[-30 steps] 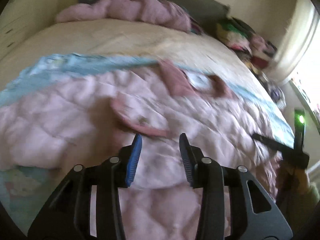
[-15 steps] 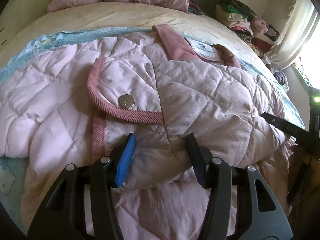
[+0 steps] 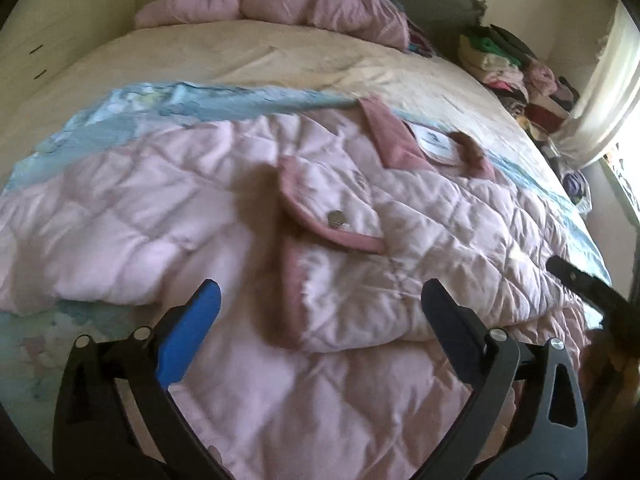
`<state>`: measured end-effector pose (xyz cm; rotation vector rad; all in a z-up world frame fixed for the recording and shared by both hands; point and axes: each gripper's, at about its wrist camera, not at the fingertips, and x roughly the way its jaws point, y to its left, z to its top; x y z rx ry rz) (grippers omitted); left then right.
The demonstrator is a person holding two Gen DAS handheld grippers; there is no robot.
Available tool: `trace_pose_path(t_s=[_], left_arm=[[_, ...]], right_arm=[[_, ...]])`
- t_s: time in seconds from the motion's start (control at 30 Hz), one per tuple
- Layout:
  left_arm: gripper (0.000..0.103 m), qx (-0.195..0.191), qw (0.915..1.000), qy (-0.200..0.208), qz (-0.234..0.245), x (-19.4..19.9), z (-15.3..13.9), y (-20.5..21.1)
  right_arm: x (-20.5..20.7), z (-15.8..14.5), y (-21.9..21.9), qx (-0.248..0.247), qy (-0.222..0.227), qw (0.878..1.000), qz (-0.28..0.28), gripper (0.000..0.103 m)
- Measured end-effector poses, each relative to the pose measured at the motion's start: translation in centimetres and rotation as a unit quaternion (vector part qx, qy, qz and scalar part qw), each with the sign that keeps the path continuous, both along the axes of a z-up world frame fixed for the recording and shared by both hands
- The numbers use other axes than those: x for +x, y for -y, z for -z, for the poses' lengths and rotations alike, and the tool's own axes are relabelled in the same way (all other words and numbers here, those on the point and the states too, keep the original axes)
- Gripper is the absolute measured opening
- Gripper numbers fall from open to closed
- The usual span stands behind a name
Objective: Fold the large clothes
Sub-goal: 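Move the left gripper to the cuff of the other sleeve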
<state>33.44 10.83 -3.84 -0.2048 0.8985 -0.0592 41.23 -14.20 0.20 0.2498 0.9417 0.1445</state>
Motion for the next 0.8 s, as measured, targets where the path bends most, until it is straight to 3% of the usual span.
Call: trace_pose_path(t_s=[0.2, 0.33, 0.6, 0.8], left_arm=[[0.094, 0.016, 0.9985, 0.012, -0.051, -0.6, -1.1, -3.1], [0.094, 0.052, 0.9949, 0.021, -0.083, -1.0, -2.0, -4.8], [0.094, 0.029, 0.9871, 0.026, -0.155, -2.0, -2.8, -11.0], [0.094, -0.018, 0.9815, 0.026, -0.189, -3.1, -2.9, -14.6]], right_arm=[[-1.0, -2.6, -4.3, 0.000, 0.026, 0.999, -0.046, 0.095], [-1.6, -4.0, -6.7, 0.005, 0.038, 0.997, -0.066, 0.096], [-2.2, -6.8, -11.4, 0.013, 0.062, 0.992, -0.108, 0.096], [-2.3, -8.2, -14.9, 0.018, 0.074, 0.988, -0.135, 0.096]])
